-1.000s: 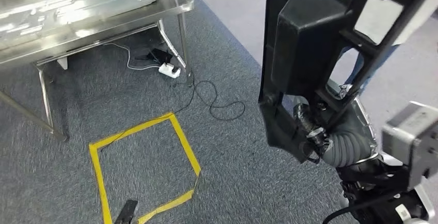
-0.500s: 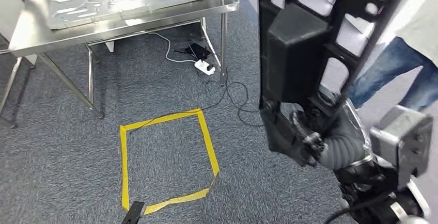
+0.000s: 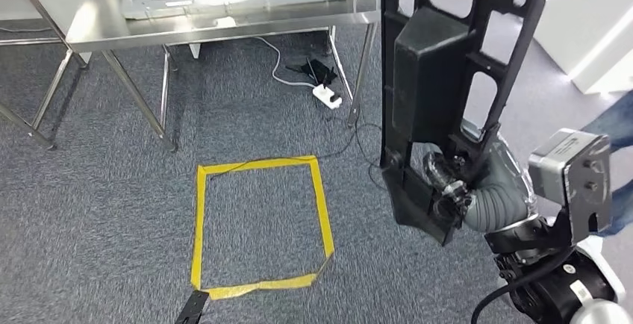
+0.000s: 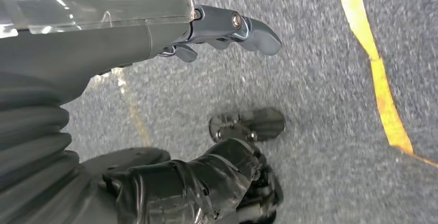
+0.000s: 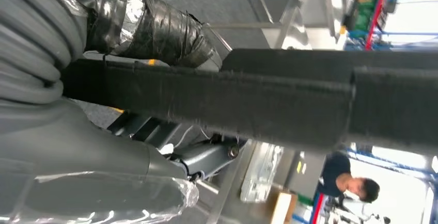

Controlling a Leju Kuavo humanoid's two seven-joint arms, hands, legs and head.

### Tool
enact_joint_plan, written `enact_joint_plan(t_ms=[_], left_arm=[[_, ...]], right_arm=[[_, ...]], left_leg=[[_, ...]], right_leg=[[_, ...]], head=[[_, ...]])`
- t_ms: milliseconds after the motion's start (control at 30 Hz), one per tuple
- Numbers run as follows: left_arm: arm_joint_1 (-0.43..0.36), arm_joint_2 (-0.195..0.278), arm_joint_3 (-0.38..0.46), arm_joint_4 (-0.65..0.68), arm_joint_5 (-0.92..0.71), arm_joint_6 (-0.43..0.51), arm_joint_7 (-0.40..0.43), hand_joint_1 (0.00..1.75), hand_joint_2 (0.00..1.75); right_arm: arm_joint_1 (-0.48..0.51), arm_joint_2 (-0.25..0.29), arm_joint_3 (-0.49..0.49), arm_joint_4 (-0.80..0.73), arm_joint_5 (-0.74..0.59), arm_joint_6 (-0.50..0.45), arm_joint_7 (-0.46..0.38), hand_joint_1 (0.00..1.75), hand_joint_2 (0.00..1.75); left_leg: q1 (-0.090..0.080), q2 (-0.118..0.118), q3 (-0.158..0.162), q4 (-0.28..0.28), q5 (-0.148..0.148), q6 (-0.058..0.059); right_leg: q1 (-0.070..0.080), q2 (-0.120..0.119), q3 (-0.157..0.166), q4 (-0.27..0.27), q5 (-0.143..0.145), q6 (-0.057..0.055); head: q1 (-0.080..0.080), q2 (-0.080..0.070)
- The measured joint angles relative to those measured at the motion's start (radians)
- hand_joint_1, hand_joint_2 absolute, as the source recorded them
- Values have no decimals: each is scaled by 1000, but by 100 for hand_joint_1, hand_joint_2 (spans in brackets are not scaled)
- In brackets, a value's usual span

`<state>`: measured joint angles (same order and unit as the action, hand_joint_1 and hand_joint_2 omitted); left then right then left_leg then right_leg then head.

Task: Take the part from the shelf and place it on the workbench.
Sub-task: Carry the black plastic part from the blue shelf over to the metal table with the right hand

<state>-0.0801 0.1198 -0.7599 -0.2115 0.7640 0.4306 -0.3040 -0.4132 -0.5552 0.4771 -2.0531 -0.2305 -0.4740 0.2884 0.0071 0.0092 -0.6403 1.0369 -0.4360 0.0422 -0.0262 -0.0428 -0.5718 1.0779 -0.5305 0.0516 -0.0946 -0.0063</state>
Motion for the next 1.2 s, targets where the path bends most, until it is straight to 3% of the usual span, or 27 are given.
enact_joint_plan(t_ms=[33,100,133,167,200,267,333,400,500,600,633,667,700,767,833,933,1000,1067,1133,1167,1200], left_arm=[[-2,0,0,0,10,-33,7,0,175],[-6,0,0,0,24,-92,21,0,175],[-7,0,0,0,31,-117,24,0,175],[-8,0,0,0,37,-138,25,0,175],[-8,0,0,0,44,-158,26,0,175],[-8,0,0,0,56,-186,26,0,175],[-9,1,0,0,62,-197,28,0,175],[-9,4,0,0,65,-203,31,0,175],[-9,13,0,0,66,-204,40,0,175],[-10,15,0,1,60,-197,45,0,175],[-10,15,0,1,59,-195,45,0,175],[-10,15,0,1,58,-194,45,0,175],[-9,16,0,1,58,-194,45,0,175],[-9,17,0,1,61,-191,40,0,175],[-10,18,0,1,73,-186,23,0,175],[-10,19,0,1,98,-180,-4,0,175],[-10,19,0,1,105,-180,-16,0,175],[-10,19,0,1,107,-179,-24,0,175],[-11,21,0,1,112,-179,-31,0,175],[-10,21,0,1,115,-179,-34,0,175],[-10,21,0,1,118,-180,-36,0,175]], right_arm=[[-1,-5,-4,5,-18,6,4,175,175],[-9,-17,-9,24,-72,24,14,175,175],[-18,-26,-10,43,-99,35,21,175,175],[-34,-39,-10,66,-117,48,33,175,175],[-54,-54,-11,91,-125,60,47,175,175],[-110,-89,-15,139,-110,85,84,175,175],[-160,-115,-21,177,-80,105,117,175,175],[-196,-131,-23,205,-42,122,149,175,175],[-247,-149,-24,241,12,150,189,175,175],[-286,-152,-23,266,21,163,200,175,175],[-292,-152,-23,274,21,165,202,175,175],[-295,-152,-23,283,22,166,202,175,175],[-298,-152,-22,290,22,166,203,175,175],[-306,-152,-22,301,27,165,203,175,175],[-313,-154,-21,307,43,166,204,175,175],[-318,-164,-15,309,108,181,213,175,175],[-319,-176,-11,308,163,196,219,175,175],[-319,-188,-11,307,194,202,221,175,175],[-306,-197,-11,305,205,207,221,175,175],[-295,-202,-11,303,209,210,221,175,175],[-282,-206,-11,299,214,215,221,175,175]], left_leg=[[0,-2,3,-1,-2,5],[-4,-9,6,-1,-5,13],[-7,-14,8,0,-7,15],[-11,-19,10,0,-8,17],[-14,-24,12,0,-9,19],[-19,-34,17,1,-11,19],[-21,-41,15,1,-11,13],[-21,-46,12,0,-9,5],[-21,-38,-3,29,-31,-11],[-11,-24,-88,203,-112,-28],[-8,-23,-116,255,-126,-33],[-5,-21,-130,273,-120,-36],[-3,-19,-123,252,-97,-39],[-1,-14,-66,126,-30,-40],[-4,-11,-15,25,-1,-33],[-7,-14,-2,3,-4,-16],[-4,-16,6,-6,-2,-2],[-2,-17,14,-12,-3,10],[-3,-18,18,-12,-9,17],[-4,-20,21,-12,-12,18],[-4,-21,24,-11,-14,17]], right_leg=[[0,22,-32,60,-27,0],[4,39,-111,197,-73,-1],[6,41,-141,237,-75,-4],[7,41,-150,238,-57,-7],[9,41,-142,204,-24,-12],[15,46,-86,65,50,-28],[23,49,-45,-30,81,-37],[25,46,-39,-46,82,-39],[13,38,-30,-59,89,-50],[9,34,-25,-62,88,-57],[9,32,-24,-62,86,-57],[8,31,-24,-61,84,-56],[7,30,-22,-59,82,-54],[5,29,-18,-54,74,-46],[7,28,-19,-48,67,-37],[10,26,-17,-51,64,-22],[7,27,-24,-30,47,-13],[7,33,-69,65,1,-7],[7,37,-140,192,-41,-3],[7,38,-162,224,-41,-2],[7,38,-164,216,-22,-3]], head=[[4,0],[7,0],[8,0],[8,0],[9,0],[10,0],[11,0],[12,0],[10,0],[7,0],[7,0],[7,0],[7,0],[7,0],[7,0],[7,0],[9,0],[16,0],[20,0],[21,0],[21,0]])
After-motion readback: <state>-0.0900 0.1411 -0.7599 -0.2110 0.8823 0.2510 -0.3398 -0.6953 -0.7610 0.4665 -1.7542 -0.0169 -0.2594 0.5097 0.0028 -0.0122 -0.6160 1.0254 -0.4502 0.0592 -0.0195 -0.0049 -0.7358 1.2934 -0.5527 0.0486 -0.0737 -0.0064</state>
